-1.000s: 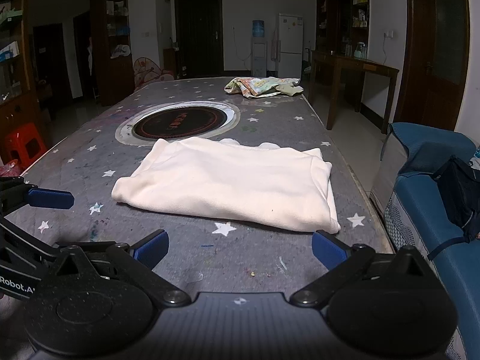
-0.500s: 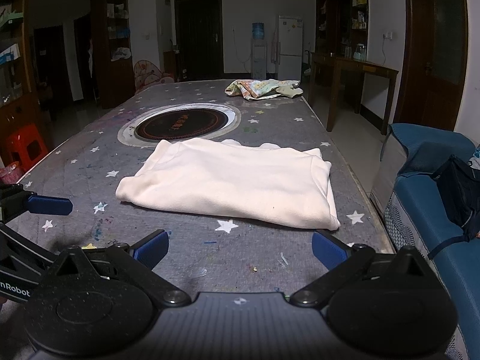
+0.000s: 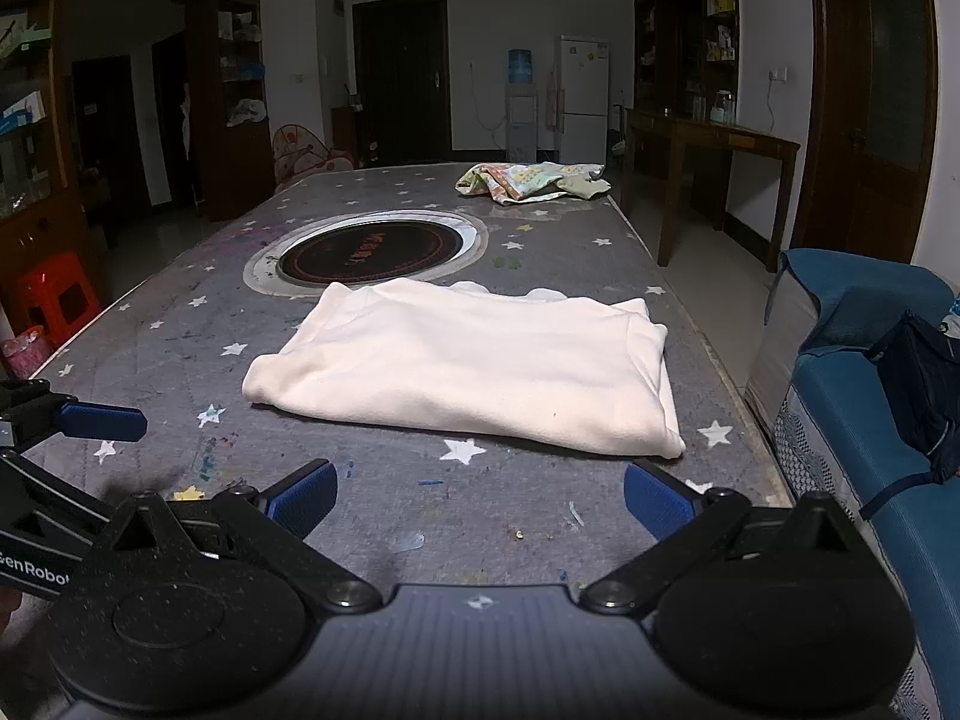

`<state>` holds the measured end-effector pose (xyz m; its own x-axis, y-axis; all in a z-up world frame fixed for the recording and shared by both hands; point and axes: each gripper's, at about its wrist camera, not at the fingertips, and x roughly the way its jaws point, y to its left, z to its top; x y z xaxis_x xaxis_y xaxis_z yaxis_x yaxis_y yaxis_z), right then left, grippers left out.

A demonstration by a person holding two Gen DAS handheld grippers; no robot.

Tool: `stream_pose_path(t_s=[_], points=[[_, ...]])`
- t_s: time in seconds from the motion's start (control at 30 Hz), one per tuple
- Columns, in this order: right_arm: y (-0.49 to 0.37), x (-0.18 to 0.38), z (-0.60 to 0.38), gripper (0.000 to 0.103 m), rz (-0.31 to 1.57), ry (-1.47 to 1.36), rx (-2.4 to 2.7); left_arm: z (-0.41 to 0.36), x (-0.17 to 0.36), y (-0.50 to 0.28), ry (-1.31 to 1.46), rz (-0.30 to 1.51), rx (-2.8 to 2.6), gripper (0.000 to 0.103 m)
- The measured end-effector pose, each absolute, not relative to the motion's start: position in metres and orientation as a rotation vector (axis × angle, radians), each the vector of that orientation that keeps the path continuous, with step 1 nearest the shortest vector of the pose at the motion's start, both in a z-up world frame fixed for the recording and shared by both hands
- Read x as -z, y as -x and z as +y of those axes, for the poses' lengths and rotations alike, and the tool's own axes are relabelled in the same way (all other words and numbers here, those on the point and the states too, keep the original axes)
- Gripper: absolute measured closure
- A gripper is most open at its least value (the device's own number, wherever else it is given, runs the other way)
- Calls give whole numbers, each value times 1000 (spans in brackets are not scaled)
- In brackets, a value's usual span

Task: Fold clothes

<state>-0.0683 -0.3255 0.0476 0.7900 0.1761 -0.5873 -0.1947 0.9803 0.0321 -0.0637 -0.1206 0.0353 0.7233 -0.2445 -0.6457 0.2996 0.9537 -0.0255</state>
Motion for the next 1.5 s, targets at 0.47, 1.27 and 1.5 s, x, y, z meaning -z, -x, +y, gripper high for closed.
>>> stream_pose_path(t_s=[0.47,1.27,1.5], points=[[71,-47,-327,0,623,20,-198,-119,-34,71,-80,693,312,0],[81,-46,-324,0,623,19,-218,-123,-34,83,-105,671,329,0],[82,-46,-325,0,623,15,-219,-125,-33,85,-121,669,327,0]])
